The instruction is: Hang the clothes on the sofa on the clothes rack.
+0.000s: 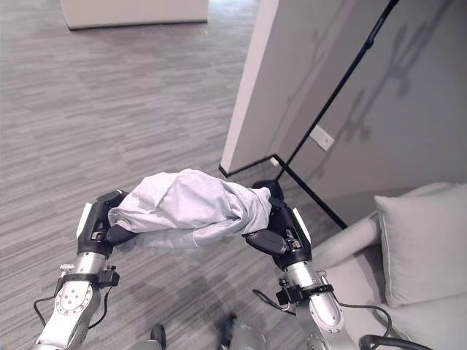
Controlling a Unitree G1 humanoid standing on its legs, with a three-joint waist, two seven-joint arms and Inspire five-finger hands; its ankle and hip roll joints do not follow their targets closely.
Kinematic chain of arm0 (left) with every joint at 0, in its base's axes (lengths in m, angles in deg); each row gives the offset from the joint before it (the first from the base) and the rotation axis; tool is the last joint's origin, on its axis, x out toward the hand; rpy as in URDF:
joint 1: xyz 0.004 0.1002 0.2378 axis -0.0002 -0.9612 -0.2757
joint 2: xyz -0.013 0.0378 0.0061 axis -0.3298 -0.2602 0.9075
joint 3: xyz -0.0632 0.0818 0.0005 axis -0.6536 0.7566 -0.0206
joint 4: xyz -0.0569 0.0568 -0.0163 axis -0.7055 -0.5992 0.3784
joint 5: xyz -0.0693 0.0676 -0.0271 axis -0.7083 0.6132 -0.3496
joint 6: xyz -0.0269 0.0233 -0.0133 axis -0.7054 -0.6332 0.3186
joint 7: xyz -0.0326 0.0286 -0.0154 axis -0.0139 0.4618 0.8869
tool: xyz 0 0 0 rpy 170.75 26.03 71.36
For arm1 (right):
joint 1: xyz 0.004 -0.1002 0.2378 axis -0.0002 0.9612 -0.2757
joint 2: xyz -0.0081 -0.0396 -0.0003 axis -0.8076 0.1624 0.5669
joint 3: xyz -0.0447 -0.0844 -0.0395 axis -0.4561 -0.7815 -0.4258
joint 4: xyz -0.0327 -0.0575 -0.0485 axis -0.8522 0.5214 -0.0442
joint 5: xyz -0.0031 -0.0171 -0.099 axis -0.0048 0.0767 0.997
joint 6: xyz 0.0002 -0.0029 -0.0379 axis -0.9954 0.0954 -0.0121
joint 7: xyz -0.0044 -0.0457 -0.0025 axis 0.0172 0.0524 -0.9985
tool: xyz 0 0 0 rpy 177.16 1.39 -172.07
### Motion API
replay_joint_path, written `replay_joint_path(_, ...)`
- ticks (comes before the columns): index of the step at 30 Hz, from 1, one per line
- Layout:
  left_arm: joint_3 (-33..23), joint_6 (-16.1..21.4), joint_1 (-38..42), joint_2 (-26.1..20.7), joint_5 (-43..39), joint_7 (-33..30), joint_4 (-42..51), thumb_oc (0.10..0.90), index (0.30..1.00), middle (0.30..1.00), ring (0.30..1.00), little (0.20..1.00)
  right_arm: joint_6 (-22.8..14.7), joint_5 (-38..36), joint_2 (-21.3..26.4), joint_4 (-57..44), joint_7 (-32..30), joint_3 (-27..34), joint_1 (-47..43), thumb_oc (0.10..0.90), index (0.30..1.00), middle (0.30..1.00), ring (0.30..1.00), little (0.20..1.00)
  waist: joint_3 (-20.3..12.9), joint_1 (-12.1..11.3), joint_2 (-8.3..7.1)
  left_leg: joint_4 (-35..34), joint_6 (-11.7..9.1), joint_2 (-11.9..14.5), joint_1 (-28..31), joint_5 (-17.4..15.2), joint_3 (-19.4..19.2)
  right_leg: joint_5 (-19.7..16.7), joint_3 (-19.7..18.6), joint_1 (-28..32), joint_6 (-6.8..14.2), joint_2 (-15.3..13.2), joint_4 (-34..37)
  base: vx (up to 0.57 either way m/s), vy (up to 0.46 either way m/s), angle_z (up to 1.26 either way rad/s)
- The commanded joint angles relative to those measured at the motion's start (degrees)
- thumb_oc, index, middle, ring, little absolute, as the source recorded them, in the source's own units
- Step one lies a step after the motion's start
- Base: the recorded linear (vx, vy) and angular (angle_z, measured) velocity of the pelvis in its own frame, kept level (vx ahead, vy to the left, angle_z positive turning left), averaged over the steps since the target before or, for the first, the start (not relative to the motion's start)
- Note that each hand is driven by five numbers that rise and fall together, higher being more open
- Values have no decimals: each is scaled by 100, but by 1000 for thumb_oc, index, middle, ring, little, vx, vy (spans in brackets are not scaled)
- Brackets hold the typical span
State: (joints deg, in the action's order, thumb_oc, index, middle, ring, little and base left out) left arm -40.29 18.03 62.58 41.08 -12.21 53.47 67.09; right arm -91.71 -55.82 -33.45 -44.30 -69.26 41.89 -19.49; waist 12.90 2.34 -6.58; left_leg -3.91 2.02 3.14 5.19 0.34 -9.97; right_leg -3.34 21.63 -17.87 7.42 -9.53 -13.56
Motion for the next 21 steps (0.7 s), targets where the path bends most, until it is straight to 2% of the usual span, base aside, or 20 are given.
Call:
replay_joint_path(1, -456, 525, 557, -81, -285, -67, 756, 400, 300, 300, 300, 300, -754, -537, 130, -330, -209, 931, -368, 400, 300, 300, 300, 300, -173, 138, 29, -109, -317, -359, 531, -463, 236, -866, -35, 345, 251, 143, 1130, 465, -7, 21)
replay_joint_path(2, -401, 540, 528, -52, -255, 25, 765, 400, 300, 300, 300, 300, -778, -511, 73, -309, -257, 946, -419, 400, 300, 300, 300, 300, -204, 238, 5, -109, -307, -421, 740, -601, 329, -974, -139, 211, 289, 49, 1294, 389, 3, 24)
replay_joint_path(5, -340, 554, 457, -55, -160, 148, 758, 400, 300, 300, 300, 300, -821, -451, 46, -342, -305, 924, -421, 400, 300, 300, 300, 300, -312, 219, 24, -103, -294, -448, 1008, -859, 360, -888, -105, 489, 220, 68, 1420, 424, -1, 28)
replay_joint_path(6, -320, 541, 358, 40, -246, 173, 699, 400, 300, 300, 300, 300, -823, -351, 42, -325, -316, 932, -431, 400, 300, 300, 300, 300, -576, 301, 169, -47, -354, -336, 1302, -1118, 282, -756, -159, 579, 90, 226, 1173, 485, -6, 13)
replay_joint_path(7, -321, 541, 355, 43, -247, 175, 700, 400, 300, 300, 300, 300, -822, -351, 45, -328, -318, 932, -428, 400, 300, 300, 300, 300, -584, 312, 157, -48, -353, -350, 1288, -1101, 293, -766, -153, 570, 84, 209, 1176, 713, -22, 12)
replay_joint_path(8, -259, 517, 299, 122, -368, 175, 646, 400, 300, 300, 300, 300, -845, -325, 62, -384, -397, 976, -447, 400, 300, 300, 300, 300, -771, 393, 329, 388, -550, -134, 1286, -1028, 206, -617, -93, 815, -21, 392, 1166, 313, -28, 18)
replay_joint_path(9, -257, 518, 302, 124, -367, 176, 644, 400, 300, 300, 300, 300, -844, -326, 63, -387, -398, 979, -446, 400, 300, 300, 300, 300, -779, 408, 311, 396, -550, -151, 1260, -1009, 225, -639, -81, 809, -28, 370, 1184, 470, -53, 24)
replay_joint_path(10, -247, 521, 351, 124, -352, 139, 586, 400, 300, 300, 300, 300, -893, -318, 110, -396, -432, 1002, -512, 400, 300, 300, 300, 300, -846, 443, 393, 863, -689, -2, 1164, -760, 145, -592, -105, 984, -72, 492, 1279, 238, -83, 3)
replay_joint_path(11, -268, 543, 430, 53, -278, 82, 549, 400, 300, 300, 300, 300, -950, -332, 163, -421, -492, 1071, -603, 400, 300, 300, 300, 300, -844, 470, 388, 1586, -853, 174, 873, -370, 78, -590, -152, 1148, -146, 564, 1433, 342, -149, -10)
replay_joint_path(12, -308, 594, 527, -106, -67, 6, 538, 400, 300, 300, 300, 300, -1024, -392, 202, -478, -526, 1151, -710, 400, 300, 300, 300, 300, -822, 480, 315, 2506, -1019, 287, 399, 70, 62, -583, -248, 1303, -289, 628, 1634, 285, -160, -17)
replay_joint_path(13, -365, 663, 555, -237, 76, -81, 515, 400, 300, 300, 300, 300, -1077, -411, 232, -493, -609, 1205, -781, 400, 300, 300, 300, 300, -786, 429, 266, 3189, -1025, 305, 42, 298, 80, -502, -324, 1456, -417, 665, 1743, 428, -147, -21)
replay_joint_path(14, -488, 708, 771, -446, 500, -386, 442, 400, 300, 300, 300, 300, -1159, -101, 243, -610, -967, 1396, -899, 400, 300, 300, 300, 300, -706, 347, 154, 3951, -850, 333, -567, 146, 80, -348, -566, 1756, -505, 676, 1832, 318, -72, -43)
replay_joint_path(15, -479, 710, 787, -450, 513, -399, 435, 400, 300, 300, 300, 300, -1150, -88, 232, -623, -981, 1401, -901, 400, 300, 300, 300, 300, -703, 342, 132, 3960, -831, 311, -591, 164, 69, -368, -569, 1738, -504, 650, 1834, 354, 0, -88)
replay_joint_path(16, -574, 743, 913, -507, 764, -566, 360, 400, 300, 300, 300, 300, -1195, 332, 241, -707, -1254, 1537, -938, 400, 300, 300, 300, 300, -670, 299, 86, 4014, -720, 294, -856, -69, 19, -310, -743, 1863, -484, 620, 1846, 212, 83, -115)
replay_joint_path(17, -635, 777, 975, -530, 926, -694, 366, 400, 300, 300, 300, 300, -1214, 716, 215, -778, -1488, 1654, -973, 400, 300, 300, 300, 300, -652, 238, 76, 3793, -641, 298, -1044, -200, -17, -271, -918, 1968, -458, 597, 1846, 348, 153, -91)
replay_joint_path(18, -684, 805, 1003, -541, 1032, -763, 434, 400, 300, 300, 300, 300, -1261, 995, 202, -827, -1659, 1718, -1020, 400, 300, 300, 300, 300, -657, 216, 134, 3320, -570, 334, -1097, -425, 15, -192, -1038, 2045, -403, 616, 1840, 469, 319, -94)
replay_joint_path(19, -812, 857, 1078, -559, 1198, -1024, 572, 400, 300, 300, 300, 300, -1267, 1531, 108, -967, -2144, 1859, -1258, 400, 300, 300, 300, 300, -675, 54, 245, 2084, -506, 202, -1278, -292, 360, -79, -1393, 2210, -313, 599, 1826, 359, 270, -78)
replay_joint_path(20, -808, 856, 1089, -555, 1208, -1035, 571, 400, 300, 300, 300, 300, -1256, 1558, 105, -979, -2169, 1856, -1265, 400, 300, 300, 300, 300, -673, 43, 224, 1965, -503, 175, -1236, -201, 339, -104, -1404, 2192, -316, 576, 1827, 413, 294, -109)
replay_joint_path(21, -847, 873, 1122, -600, 1290, -1160, 582, 400, 300, 300, 300, 300, -1235, 1906, 123, -971, -2400, 1873, -1408, 400, 300, 300, 300, 300, -668, -117, 335, 1289, -595, 5, -1391, 160, 824, 26, -1631, 2357, -297, 687, 1849, 310, 117, -112)
